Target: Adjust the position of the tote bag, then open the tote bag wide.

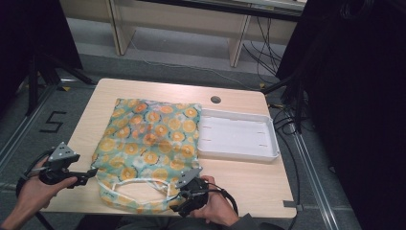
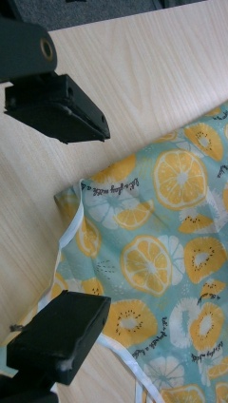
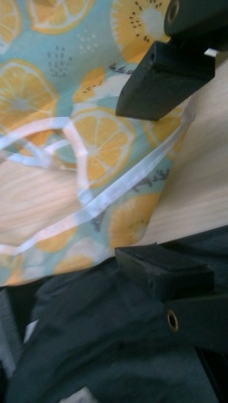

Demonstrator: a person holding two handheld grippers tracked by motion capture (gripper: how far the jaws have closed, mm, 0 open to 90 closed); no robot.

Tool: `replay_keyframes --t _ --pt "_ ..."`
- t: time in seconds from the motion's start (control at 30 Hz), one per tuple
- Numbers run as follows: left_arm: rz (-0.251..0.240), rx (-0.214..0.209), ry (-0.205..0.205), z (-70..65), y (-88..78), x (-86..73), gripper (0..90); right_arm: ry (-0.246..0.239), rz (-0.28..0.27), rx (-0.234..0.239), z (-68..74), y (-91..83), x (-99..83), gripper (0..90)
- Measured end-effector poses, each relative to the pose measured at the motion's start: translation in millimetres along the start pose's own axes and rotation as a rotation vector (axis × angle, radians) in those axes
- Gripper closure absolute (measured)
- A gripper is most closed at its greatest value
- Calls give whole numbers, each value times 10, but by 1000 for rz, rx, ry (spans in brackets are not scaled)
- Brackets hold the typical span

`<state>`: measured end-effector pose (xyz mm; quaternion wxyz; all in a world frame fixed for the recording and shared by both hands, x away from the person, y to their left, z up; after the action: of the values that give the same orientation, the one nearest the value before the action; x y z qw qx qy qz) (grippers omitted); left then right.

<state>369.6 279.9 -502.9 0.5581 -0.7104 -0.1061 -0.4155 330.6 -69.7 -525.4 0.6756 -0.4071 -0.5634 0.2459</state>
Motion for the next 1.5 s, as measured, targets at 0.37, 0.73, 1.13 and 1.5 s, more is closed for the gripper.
replay_keyframes --t 0.37,0.73,1.13,1.5 --pt "-6 3 -7 -4 3 0 169 -96 40 30 12 -61 -50 900" --pt "2 -4 25 -6 -23 -4 169 -73 5 23 28 -125 29 900" --pt "-4 -5 27 -5 -36 11 169 -86 -83 -25 -10 -252 174 900" --pt "-143 -167 -52 -240 -60 144 164 -17 -248 -186 -649 -565 632 900"
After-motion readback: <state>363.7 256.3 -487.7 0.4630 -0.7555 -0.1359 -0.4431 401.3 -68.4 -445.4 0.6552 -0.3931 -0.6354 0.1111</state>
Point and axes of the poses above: each handheld gripper's, and its own axes: y roughly forward along the jaws, x roughly out of its top, z roughly to its left, the point moved 6 cm from there along y, roughly forward along the jaws, and after that the axes turned 5 degrees about -y, right-handed, at the moved point
